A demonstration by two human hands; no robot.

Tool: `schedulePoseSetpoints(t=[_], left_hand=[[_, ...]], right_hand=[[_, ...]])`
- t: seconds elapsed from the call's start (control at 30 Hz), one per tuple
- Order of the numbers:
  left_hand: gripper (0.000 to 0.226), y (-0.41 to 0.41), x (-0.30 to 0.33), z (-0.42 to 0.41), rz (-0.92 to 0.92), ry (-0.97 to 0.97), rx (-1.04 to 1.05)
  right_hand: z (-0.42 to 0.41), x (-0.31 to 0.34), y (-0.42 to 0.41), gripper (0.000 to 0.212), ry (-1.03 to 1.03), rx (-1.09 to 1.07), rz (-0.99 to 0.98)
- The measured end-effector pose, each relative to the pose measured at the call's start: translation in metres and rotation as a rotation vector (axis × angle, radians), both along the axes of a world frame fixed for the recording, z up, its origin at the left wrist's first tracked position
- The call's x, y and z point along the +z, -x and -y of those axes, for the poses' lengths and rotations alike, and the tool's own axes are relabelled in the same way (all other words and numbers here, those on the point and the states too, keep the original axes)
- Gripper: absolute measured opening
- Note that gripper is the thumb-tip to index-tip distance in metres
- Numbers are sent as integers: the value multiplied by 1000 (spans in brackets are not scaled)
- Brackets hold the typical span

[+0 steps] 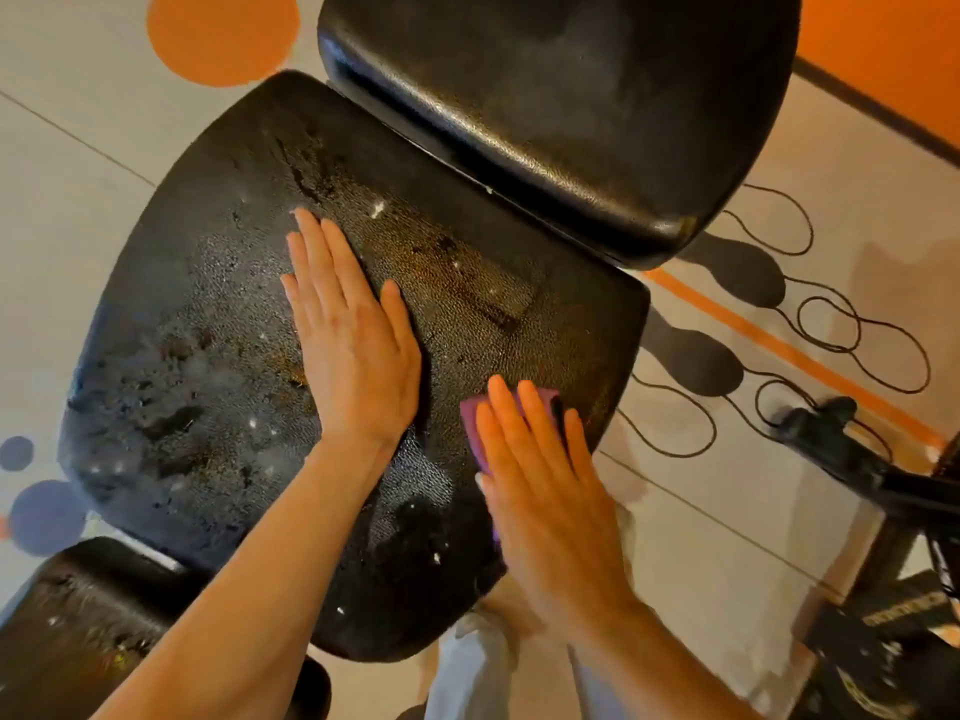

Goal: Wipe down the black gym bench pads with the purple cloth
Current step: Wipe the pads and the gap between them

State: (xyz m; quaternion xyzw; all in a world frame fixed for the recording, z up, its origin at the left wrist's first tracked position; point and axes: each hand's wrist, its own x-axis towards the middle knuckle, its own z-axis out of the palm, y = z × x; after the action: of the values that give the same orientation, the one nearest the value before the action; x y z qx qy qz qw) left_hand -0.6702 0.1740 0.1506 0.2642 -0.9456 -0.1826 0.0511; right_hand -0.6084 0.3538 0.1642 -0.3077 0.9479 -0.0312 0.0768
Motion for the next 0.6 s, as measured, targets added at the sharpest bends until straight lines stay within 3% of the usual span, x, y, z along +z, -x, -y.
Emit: schedulePoseSetpoints(t=[0.17, 0.23, 0.33, 0.4, 0.53, 0.6], left_hand=[[61, -1, -3, -1, -2, 32, -3], [61, -2, -4, -2, -7, 23, -2], [60, -3, 3, 0, -40, -55, -16], [59, -9, 10, 4, -69, -100, -51], [58, -47, 17, 26, -89, -57, -48], [58, -71, 17, 37, -87, -86, 6]], right_hand=[[39, 1, 114, 55, 126, -487, -114], [40, -3, 72, 57, 107, -409, -131], [17, -2, -6, 55, 10, -58, -67], [8, -11, 18, 50, 18, 46, -94], [50, 0, 112, 50, 175, -380, -105], [58, 2, 86, 55, 161, -400, -142]])
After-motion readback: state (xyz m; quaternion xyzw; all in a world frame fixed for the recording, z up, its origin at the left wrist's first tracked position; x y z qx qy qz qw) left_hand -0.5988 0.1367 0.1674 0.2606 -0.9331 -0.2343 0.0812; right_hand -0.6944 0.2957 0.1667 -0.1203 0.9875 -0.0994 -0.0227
